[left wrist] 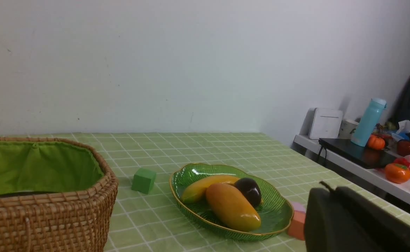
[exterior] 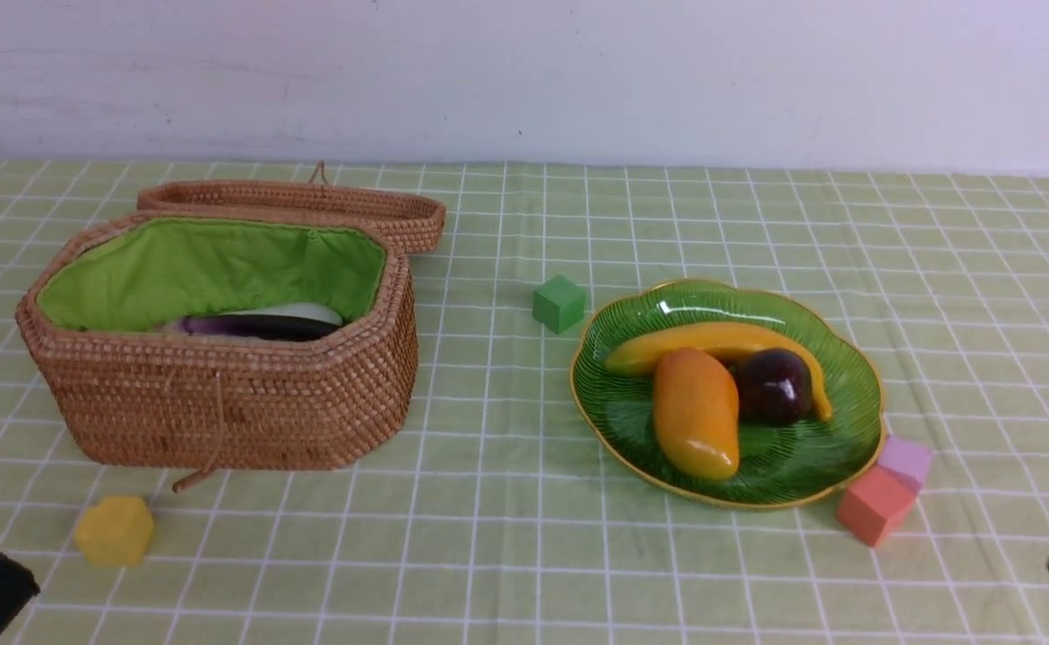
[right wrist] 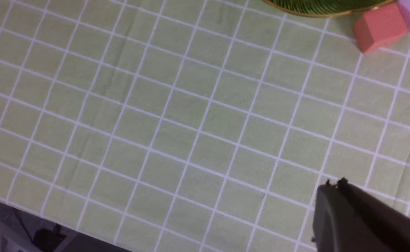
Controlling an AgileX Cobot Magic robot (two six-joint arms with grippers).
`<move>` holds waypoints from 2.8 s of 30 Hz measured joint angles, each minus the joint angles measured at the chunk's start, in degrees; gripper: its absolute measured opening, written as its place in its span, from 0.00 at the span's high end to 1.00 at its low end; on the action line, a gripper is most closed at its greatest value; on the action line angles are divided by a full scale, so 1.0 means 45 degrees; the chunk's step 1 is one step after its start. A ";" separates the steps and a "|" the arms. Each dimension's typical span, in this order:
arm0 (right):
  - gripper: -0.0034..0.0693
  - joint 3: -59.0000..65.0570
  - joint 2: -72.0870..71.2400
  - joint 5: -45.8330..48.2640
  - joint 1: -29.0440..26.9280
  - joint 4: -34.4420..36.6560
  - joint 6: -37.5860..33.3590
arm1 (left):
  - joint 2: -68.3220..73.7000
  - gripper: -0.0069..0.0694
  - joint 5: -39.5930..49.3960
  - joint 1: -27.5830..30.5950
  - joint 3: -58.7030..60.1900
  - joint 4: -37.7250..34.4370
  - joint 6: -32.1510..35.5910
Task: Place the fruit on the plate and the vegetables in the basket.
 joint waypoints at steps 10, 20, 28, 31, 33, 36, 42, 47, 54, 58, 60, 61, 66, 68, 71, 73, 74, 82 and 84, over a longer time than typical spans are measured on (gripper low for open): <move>0.95 0.0837 -0.2379 -0.0207 0.0000 -0.0012 0.0128 | 0.0000 0.91 0.0623 0.0000 0.0009 -0.0010 -0.0010; 0.95 0.0837 -0.2893 -0.0207 -0.0130 -0.0343 0.0144 | 0.0000 0.90 0.0677 0.0000 0.0009 -0.0010 -0.0010; 0.95 0.4163 -0.5288 -0.4877 -0.5555 0.0778 -0.2608 | 0.0000 0.89 0.0701 0.0000 0.0009 -0.0010 -0.0010; 0.95 0.6529 -0.6909 -0.7141 -0.7430 0.2030 -0.4489 | 0.0000 0.89 0.0701 0.0000 0.0009 -0.0010 -0.0010; 0.95 0.8814 -0.8363 -0.8905 -0.8741 0.3236 -0.5955 | 0.0000 0.88 0.0701 0.0000 0.0009 -0.0010 -0.0010; 0.95 1.0932 -0.9689 -1.0736 -0.9369 0.3954 -0.6906 | 0.0000 0.88 0.0701 0.0000 0.0009 -0.0010 -0.0010; 0.95 1.3206 -1.1025 -1.2706 -0.9443 0.4020 -0.7148 | 0.0000 0.87 0.0701 0.0000 0.0009 -0.0010 -0.0010; 0.95 1.3261 -1.1120 -1.1135 -0.9518 0.3459 -0.6932 | 0.0000 0.86 0.0706 0.0000 0.0009 -0.0010 -0.0010; 0.95 1.3186 -1.1120 -1.0751 -0.9518 0.3162 -0.5394 | 0.0000 0.86 0.0707 0.0000 0.0009 -0.0010 -0.0010; 0.95 1.3186 -1.1120 -1.0739 -0.9518 0.3135 -0.5209 | 0.0000 0.85 0.0707 0.0000 0.0013 -0.0010 -0.0010; 0.95 1.3182 -1.1120 -1.0726 -0.9518 0.3122 -0.5209 | 0.0000 0.84 0.0707 0.0000 0.0013 -0.0010 -0.0010; 0.95 1.3171 -1.1120 -1.0714 -0.9518 0.3122 -0.5209 | 0.0000 0.84 0.0707 0.0000 0.0013 -0.0010 -0.0010; 0.94 1.3171 -1.1120 -1.0714 -0.9518 0.3110 -0.5209 | 0.0000 0.84 0.0707 0.0000 0.0013 -0.0010 -0.0010; 0.94 1.3171 -1.1120 -1.0704 -0.9518 0.3110 -0.5209 | 0.0000 0.84 0.0707 0.0000 0.0013 -0.0010 -0.0010; 0.94 1.3171 -1.1120 -1.0704 -0.9518 0.3110 -0.5209 | 0.0000 0.83 0.0707 0.0000 0.0013 -0.0010 -0.0010; 0.94 1.3171 -1.1120 -1.0704 -0.9518 0.3110 -0.5209 | 0.0000 0.83 0.0707 0.0000 0.0013 -0.0010 -0.0010; 0.94 1.3171 -1.1120 -1.0704 -0.9518 0.3110 -0.5209 | 0.0000 0.83 0.0707 0.0000 0.0013 -0.0010 -0.0010; 0.93 1.3171 -1.1120 -1.0690 -0.9518 0.3086 -0.5209 | 0.0000 0.82 0.0707 0.0000 0.0024 -0.0010 0.0018; 0.93 1.3171 -1.1120 -1.0690 -0.9518 0.3086 -0.5209 | 0.0000 0.82 0.0707 0.0072 0.0024 -0.0078 0.0285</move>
